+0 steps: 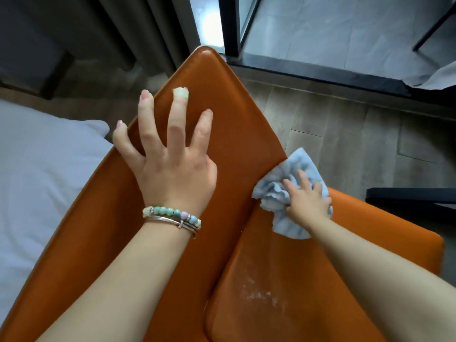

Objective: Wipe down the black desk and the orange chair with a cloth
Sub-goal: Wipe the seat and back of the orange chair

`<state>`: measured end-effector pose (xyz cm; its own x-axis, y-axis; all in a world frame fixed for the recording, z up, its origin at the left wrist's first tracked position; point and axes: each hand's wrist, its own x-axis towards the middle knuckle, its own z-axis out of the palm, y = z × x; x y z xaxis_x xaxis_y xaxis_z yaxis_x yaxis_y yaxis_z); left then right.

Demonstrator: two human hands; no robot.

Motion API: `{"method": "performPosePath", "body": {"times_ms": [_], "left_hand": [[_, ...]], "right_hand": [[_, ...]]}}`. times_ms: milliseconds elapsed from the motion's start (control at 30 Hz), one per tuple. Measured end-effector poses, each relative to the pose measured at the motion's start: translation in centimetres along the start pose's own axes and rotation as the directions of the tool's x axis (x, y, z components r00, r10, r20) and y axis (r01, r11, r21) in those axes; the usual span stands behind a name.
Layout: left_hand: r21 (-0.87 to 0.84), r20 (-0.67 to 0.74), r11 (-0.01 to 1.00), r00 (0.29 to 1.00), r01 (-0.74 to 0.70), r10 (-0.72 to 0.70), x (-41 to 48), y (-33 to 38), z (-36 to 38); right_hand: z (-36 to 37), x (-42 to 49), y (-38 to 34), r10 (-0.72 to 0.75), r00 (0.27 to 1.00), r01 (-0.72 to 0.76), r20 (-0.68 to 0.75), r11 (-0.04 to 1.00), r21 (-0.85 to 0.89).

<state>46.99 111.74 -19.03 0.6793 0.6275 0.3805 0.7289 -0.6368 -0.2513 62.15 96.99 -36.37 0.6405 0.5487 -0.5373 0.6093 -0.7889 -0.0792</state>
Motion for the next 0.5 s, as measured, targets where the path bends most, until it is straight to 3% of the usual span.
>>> {"method": "performPosePath", "body": {"times_ms": [67, 133, 267, 433, 500], "left_hand": [[0.022, -0.023, 1.000, 1.000, -0.009, 0.009, 0.0, -0.1, 0.2], [0.026, -0.051, 1.000, 0.999, -0.006, 0.007, 0.0, -0.1, 0.4], [0.008, -0.084, 1.000, 0.996, -0.005, 0.005, 0.1, 0.0, 0.7], [0.021, -0.101, 1.000, 0.995, -0.021, 0.023, 0.0, -0.1, 0.6], [0.010, -0.102, 1.000, 0.994, -0.025, 0.026, 0.0, -0.2, 0.6]], "right_hand": [[0.5, 1.0, -1.4, -0.009, 0.997, 0.014, 0.079, 0.998, -0.063], [1.6, 0.8, -3.0, -0.055, 0.996, 0.062, 0.064, 0.990, -0.125], [4.4, -2.1, -5.7, -0.269, 0.961, 0.276, 0.060, 0.944, -0.183], [5.7, -7.0, -7.4, -0.506, 0.811, 0.551, 0.292, 0.829, -0.095], [4.6, -7.8, -7.1, -0.505, 0.820, 0.534, 0.270, 0.844, -0.042]]}}
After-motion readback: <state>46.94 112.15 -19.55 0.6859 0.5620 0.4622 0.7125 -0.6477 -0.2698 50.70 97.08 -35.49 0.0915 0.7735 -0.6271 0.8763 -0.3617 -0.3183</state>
